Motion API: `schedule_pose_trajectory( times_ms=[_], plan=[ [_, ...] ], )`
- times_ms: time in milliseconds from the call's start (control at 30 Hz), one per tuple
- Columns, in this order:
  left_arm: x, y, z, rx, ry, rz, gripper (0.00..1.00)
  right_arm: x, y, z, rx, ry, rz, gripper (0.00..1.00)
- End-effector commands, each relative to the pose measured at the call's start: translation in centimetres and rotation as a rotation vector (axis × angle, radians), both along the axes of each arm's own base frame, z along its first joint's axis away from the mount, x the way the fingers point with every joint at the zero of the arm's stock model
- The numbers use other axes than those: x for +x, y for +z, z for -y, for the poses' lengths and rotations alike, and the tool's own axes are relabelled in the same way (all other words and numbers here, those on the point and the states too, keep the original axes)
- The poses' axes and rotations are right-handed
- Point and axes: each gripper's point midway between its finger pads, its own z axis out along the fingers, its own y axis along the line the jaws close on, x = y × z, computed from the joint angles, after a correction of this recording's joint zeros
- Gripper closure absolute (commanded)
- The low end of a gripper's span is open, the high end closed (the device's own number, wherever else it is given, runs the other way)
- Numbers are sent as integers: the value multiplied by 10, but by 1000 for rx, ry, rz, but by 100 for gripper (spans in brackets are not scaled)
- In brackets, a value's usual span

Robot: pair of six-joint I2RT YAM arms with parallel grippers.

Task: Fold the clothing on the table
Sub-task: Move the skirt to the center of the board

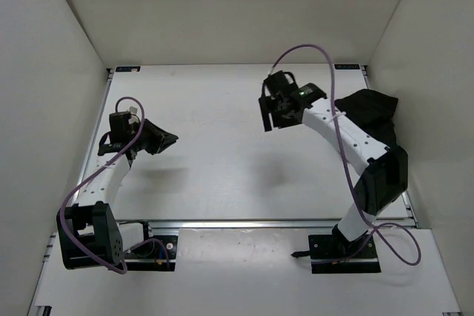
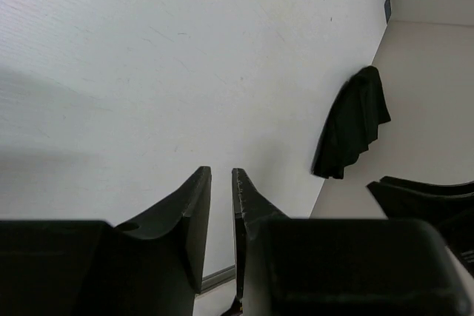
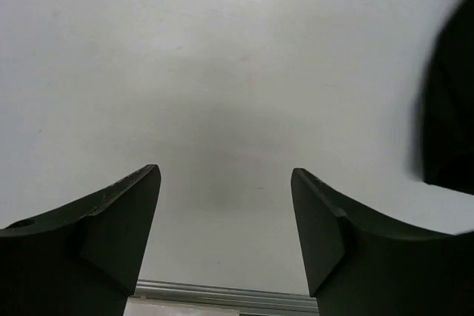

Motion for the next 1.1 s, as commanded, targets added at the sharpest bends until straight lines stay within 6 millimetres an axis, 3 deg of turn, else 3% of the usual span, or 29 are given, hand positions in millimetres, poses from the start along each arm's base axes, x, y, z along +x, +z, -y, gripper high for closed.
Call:
schedule_pose_trajectory(
  times_ms=[0,33,100,133,200,233,300,467,533,567,600,700,733,767,800,833,900,933,1000,1033,1067],
  plan=[
    [-2,4,4,-7,-18,21,71,-9,-14,-44,20,131,-2,32],
    [0,6,6,-7,-24,28,72,-10,-14,-45,14,154,-1,32],
    [0,7,5,-7,-20,29,71,-7,-24,-27,18,128,3,29],
    [1,9,5,-12,-22,36,71,6,-24,-5,36,43,7,30],
    [0,5,5,-13,-15,28,71,24,-35,66,74,-174,-11,27],
    [1,6,8,-14,-20,31,72,27,-42,87,82,-238,-20,26],
    [1,3,12,-21,-28,27,72,35,-56,156,72,-424,-23,19],
    [3,4,18,-25,-47,20,71,34,-99,232,-19,-620,-95,15],
    [3,6,17,-19,-47,28,72,34,-129,247,-61,-664,-163,14],
    [2,2,15,-21,-39,17,71,35,-133,251,-49,-665,-172,14],
    [4,4,15,-21,-37,22,71,32,-148,251,-41,-659,-225,14],
    [3,5,13,-22,-30,21,72,39,-169,254,-44,-648,-289,15],
    [3,5,14,-24,-34,19,72,45,-169,252,-37,-621,-294,24],
    [3,6,15,-23,-45,23,71,54,-164,243,-14,-577,-278,64],
    [6,8,11,-20,-29,28,71,59,-162,231,23,-533,-280,91],
    [4,6,14,-24,-33,18,72,67,-144,218,45,-495,-240,100],
    [6,10,13,-24,-27,31,72,83,-103,187,106,-400,-141,100],
    [6,11,15,-28,-28,29,72,92,-71,179,127,-373,-55,100],
    [6,11,18,-30,-36,32,72,110,10,132,188,-226,136,100],
    [7,11,16,-34,-29,29,71,106,44,107,237,-161,199,100],
    [7,14,16,-34,-31,39,72,106,91,87,290,-96,284,100]
  ],
)
